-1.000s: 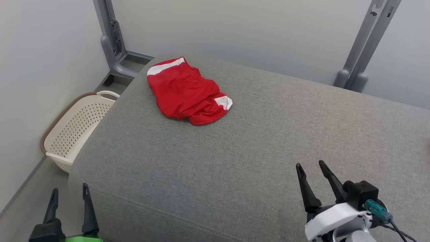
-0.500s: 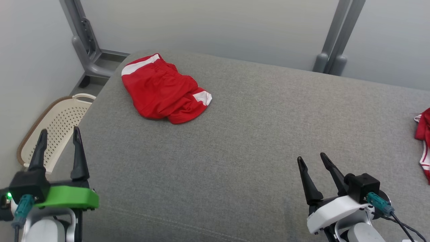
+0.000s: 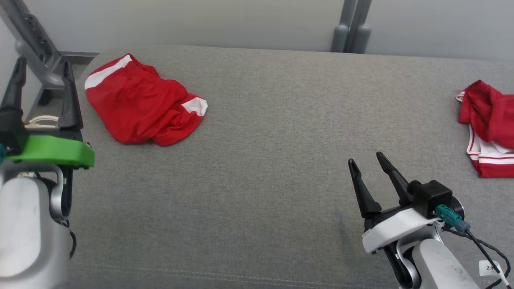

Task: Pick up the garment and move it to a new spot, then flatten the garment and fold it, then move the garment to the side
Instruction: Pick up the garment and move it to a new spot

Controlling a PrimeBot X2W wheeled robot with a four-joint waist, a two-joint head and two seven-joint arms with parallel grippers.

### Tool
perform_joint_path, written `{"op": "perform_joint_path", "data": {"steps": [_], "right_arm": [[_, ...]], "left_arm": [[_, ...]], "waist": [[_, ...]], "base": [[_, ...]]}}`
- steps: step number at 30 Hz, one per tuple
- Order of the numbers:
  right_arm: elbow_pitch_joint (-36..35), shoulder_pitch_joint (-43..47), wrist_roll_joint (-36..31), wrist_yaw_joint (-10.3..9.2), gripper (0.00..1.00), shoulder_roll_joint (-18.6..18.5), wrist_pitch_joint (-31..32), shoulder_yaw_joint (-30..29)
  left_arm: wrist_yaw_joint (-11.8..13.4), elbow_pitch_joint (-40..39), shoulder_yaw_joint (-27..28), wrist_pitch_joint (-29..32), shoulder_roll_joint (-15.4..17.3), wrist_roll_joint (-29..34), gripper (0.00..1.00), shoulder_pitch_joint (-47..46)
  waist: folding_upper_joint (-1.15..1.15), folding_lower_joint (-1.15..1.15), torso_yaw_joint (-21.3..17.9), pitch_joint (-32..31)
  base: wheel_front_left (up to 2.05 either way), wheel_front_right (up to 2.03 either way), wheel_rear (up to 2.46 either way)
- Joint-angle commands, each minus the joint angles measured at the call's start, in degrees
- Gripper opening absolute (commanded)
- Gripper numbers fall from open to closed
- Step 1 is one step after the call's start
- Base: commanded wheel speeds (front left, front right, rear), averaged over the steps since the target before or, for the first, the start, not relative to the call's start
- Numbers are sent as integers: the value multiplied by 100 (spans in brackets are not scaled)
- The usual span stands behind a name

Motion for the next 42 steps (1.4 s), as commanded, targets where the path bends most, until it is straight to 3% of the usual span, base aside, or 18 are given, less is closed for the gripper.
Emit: {"op": "perform_joint_path", "data": {"steps": [1,10,23,32,42], "right_arm": [[-14,-111,-24,-2,100,-68,-23,18],[-104,-330,-36,-2,100,-171,-23,-13],[-294,-584,-11,-2,100,-251,-23,72],[-278,-709,-19,-2,100,-246,-23,127],[-268,-789,-14,-2,100,-294,-23,151]], "left_arm": [[-46,95,-1,41,100,13,100,-259],[-184,876,14,196,387,-192,100,-1432],[-314,2987,-199,666,718,-405,100,-2684],[-327,4353,-320,944,946,-393,100,-3096],[-363,5403,-390,1161,979,-584,100,-3206]], "waist": [[0,0,-407,337],[0,0,-972,744],[0,0,-1435,1291],[0,0,-1625,1532],[0,0,-1707,1609]], "base": [[0,0,0],[0,0,0],[0,0,0],[0,0,0],[0,0,0]]}}
